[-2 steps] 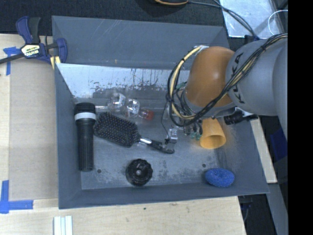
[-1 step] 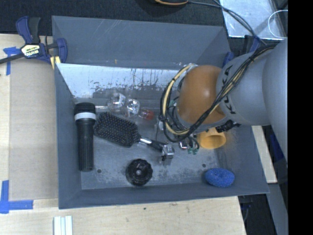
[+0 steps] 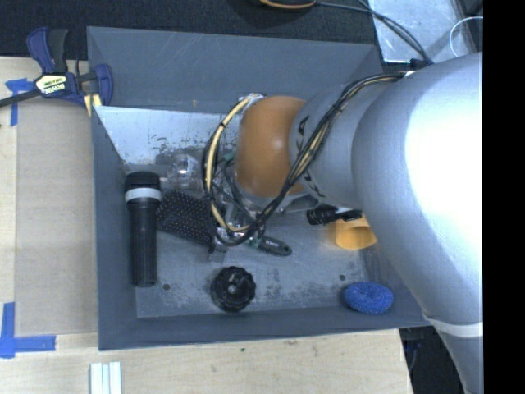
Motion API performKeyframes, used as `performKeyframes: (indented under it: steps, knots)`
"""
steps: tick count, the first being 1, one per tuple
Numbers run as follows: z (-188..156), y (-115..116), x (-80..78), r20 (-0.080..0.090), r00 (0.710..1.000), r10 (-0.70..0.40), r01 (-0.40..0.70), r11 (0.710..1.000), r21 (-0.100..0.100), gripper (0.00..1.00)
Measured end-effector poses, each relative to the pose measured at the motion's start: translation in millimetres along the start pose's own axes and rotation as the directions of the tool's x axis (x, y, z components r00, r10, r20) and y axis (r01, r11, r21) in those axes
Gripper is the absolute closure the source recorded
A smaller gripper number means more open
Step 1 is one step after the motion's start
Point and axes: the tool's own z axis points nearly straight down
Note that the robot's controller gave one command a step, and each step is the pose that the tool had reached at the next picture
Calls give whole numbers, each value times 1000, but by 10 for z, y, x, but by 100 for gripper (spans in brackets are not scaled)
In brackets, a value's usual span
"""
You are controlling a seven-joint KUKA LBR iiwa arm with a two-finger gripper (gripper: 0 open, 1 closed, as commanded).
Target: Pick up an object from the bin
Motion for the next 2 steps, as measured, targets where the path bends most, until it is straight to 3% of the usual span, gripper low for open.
performKeyframes:
  steps: [1, 2]
  knots:
    - [-6, -1012, -71, -9, 973, -231, 231, 973, 1, 100]
    - [-6, -998, -68, -9, 973, -233, 233, 973, -1, 100]
